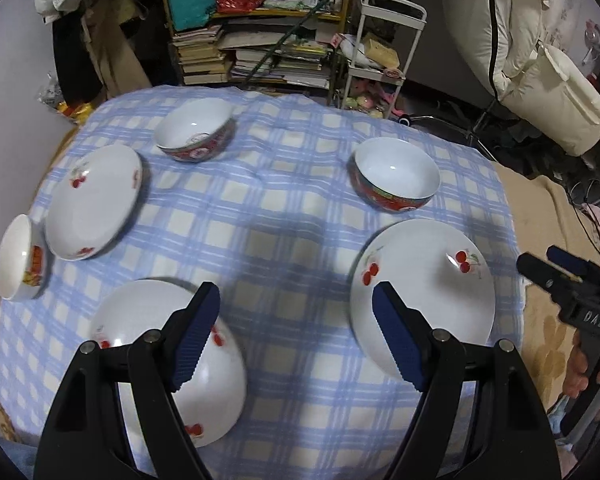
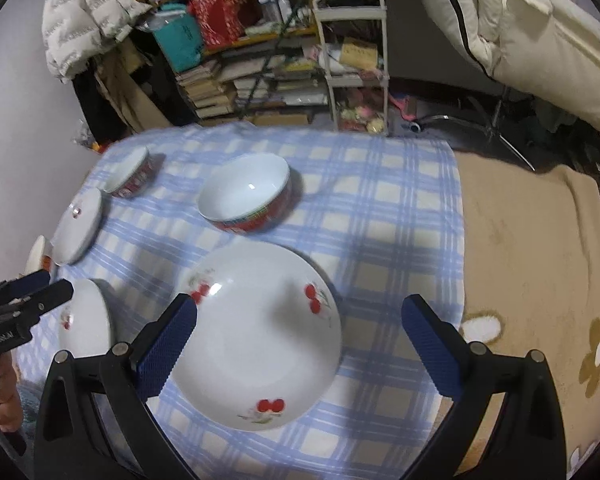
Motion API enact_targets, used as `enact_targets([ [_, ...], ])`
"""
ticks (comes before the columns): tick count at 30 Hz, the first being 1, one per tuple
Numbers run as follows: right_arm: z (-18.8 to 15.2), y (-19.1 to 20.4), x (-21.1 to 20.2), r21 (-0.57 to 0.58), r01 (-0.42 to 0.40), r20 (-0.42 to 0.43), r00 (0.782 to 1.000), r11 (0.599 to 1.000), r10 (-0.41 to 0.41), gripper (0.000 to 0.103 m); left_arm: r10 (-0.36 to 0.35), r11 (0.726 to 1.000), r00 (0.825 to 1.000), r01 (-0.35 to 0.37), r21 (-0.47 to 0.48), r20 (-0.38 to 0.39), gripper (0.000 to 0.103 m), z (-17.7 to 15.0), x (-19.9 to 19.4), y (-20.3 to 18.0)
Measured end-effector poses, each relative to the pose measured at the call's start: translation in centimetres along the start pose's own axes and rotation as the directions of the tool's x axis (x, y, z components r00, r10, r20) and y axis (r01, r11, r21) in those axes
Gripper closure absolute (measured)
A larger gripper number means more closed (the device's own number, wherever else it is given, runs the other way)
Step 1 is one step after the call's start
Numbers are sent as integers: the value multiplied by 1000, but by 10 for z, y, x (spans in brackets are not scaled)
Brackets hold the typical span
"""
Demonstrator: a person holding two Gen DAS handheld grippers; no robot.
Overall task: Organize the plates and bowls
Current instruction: 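Close the left tool on a second cherry plate rim while the right tool grips its opposite rim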
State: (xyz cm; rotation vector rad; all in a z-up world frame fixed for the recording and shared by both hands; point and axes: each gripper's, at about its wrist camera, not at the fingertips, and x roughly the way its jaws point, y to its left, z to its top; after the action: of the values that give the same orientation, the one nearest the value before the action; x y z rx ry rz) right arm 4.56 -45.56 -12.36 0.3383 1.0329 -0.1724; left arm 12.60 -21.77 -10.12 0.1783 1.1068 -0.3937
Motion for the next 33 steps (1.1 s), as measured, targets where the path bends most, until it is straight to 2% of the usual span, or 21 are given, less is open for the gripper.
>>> enact_targets([
  [4,-5,-7,14,-3,13,-24,1000,1000,-13,0,1,1000,1000,-1,7,-5,25,-1,18,-8],
  [12,-19,-23,35,22,2,-78,997,1000,0,0,-36,999,994,33,-26,-98,25,-8,61,-15],
  [19,-33,-31,56,34,-19,-129,991,999,23,10,-86,995,982,77,-58,-166,25,-14,87,-16],
  [21,-35,-33,61,41,-29,-141,989,999,35,17,-94,995,979,85,-57,-178,26,-16,92,-17],
  [24,-38,-35,68,55,-56,-152,986,997,64,29,-108,993,975,98,-59,-195,41,-18,100,-18],
  [26,-37,-36,71,63,-71,-152,985,995,80,47,-123,991,969,110,-69,-215,55,-20,108,-19],
  [27,-37,-37,73,71,-80,-151,984,994,90,52,-132,990,966,117,-77,-222,58,-21,112,-19],
  [28,-37,-38,76,81,-93,-154,983,992,105,62,-145,988,962,127,-92,-229,62,-22,115,-19],
  [29,-36,-39,78,90,-105,-157,981,990,118,72,-161,984,958,138,-110,-237,62,-22,119,-18],
  [31,-35,-40,83,110,-135,-168,974,985,152,82,-180,976,950,141,-163,-256,63,-25,127,-15],
  [33,-34,-38,86,96,-139,-159,975,986,153,82,-184,974,952,141,-180,-247,63,-26,129,-14],
])
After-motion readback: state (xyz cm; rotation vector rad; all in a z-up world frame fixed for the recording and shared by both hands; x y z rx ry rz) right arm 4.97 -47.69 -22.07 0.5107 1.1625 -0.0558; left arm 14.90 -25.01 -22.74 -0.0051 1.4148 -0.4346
